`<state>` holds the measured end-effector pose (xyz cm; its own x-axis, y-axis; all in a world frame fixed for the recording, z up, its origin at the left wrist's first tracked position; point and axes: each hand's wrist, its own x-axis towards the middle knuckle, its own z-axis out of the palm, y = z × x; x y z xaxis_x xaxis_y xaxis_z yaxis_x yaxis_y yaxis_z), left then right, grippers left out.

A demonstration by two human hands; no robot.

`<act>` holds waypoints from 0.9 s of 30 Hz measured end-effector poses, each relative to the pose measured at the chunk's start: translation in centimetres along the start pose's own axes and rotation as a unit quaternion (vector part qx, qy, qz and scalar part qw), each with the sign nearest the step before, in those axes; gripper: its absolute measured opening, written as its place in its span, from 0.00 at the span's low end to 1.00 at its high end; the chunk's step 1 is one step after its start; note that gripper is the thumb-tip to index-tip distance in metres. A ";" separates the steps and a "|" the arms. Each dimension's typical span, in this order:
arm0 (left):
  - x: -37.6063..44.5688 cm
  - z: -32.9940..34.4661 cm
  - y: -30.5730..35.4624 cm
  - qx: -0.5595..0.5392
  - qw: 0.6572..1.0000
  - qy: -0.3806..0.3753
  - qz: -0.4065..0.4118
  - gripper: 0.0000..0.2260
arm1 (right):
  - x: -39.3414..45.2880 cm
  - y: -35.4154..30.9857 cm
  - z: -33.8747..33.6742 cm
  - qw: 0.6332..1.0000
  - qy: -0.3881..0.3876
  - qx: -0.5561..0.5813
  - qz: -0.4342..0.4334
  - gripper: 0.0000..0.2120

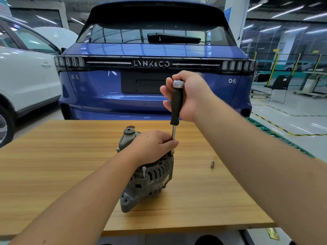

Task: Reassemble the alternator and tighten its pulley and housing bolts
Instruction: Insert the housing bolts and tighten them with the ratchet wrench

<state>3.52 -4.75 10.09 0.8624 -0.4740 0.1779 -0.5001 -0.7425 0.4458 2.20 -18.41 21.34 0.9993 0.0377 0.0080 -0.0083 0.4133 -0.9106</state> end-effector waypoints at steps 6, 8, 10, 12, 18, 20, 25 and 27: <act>-0.1 -0.2 0.0 -0.005 1.000 -0.009 -0.001 0.14 | -0.1 4.0 -1.2 0.739 0.061 -0.363 -0.565 0.04; -0.1 -0.2 0.0 -0.012 1.000 -0.014 -0.003 0.14 | 0.2 4.3 -1.5 0.610 0.064 -0.496 -0.614 0.04; -0.1 -0.2 0.1 -0.012 1.000 -0.016 -0.006 0.13 | 0.2 3.8 -1.1 0.598 0.073 -0.541 -0.587 0.04; 0.0 -0.1 0.1 -0.012 1.000 -0.018 -0.007 0.13 | 0.1 3.5 -1.0 0.605 0.074 -0.574 -0.547 0.08; -0.2 -0.4 0.3 -0.006 1.000 -0.013 0.003 0.13 | -0.4 3.1 -1.5 0.638 0.047 -0.571 -0.514 0.22; -0.1 -0.3 0.2 -0.005 1.000 -0.012 0.001 0.12 | -0.6 2.9 -1.4 0.647 0.039 -0.570 -0.504 0.21; -0.2 -0.2 0.1 -0.014 1.000 -0.017 0.005 0.12 | -1.1 1.4 -0.4 0.603 0.057 -0.654 -0.453 0.18; -0.2 -0.2 0.0 -0.021 1.000 -0.018 0.009 0.12 | -1.0 -0.6 0.8 0.612 0.068 -0.706 -0.350 0.20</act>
<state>3.38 -4.58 10.29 0.8493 -0.5045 0.1554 -0.5114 -0.7132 0.4793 1.20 -18.00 22.20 0.7338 0.1846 0.6538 0.3682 -0.9169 -0.1543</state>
